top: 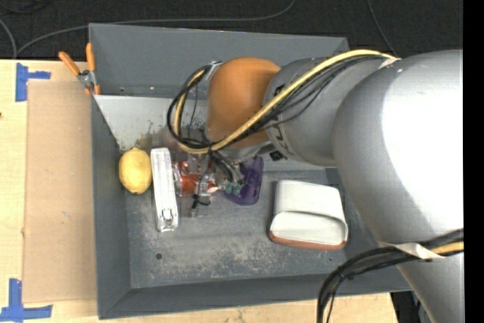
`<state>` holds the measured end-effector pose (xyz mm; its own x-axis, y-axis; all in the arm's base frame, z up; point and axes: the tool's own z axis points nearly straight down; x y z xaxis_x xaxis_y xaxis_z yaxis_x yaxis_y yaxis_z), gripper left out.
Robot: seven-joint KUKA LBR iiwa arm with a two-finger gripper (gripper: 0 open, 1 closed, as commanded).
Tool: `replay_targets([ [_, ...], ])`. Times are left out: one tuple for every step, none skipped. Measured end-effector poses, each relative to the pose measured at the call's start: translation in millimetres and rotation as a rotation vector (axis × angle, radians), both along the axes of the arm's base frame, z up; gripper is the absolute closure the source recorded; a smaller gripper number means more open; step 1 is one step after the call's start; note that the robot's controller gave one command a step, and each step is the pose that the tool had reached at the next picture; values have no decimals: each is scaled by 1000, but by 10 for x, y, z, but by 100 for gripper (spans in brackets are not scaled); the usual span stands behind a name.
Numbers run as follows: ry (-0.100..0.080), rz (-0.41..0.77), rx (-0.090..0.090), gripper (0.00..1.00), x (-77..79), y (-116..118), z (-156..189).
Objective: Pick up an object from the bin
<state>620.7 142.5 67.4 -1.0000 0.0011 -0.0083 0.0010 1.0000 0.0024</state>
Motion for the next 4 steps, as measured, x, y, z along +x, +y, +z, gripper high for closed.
replay_targets([
  [-15,-185,5,0,-2,50,34],
  [-5,-8,0,100,22,-4,33],
  [-5,-9,0,100,23,-7,33],
  [-7,-11,-2,100,35,-16,203],
])
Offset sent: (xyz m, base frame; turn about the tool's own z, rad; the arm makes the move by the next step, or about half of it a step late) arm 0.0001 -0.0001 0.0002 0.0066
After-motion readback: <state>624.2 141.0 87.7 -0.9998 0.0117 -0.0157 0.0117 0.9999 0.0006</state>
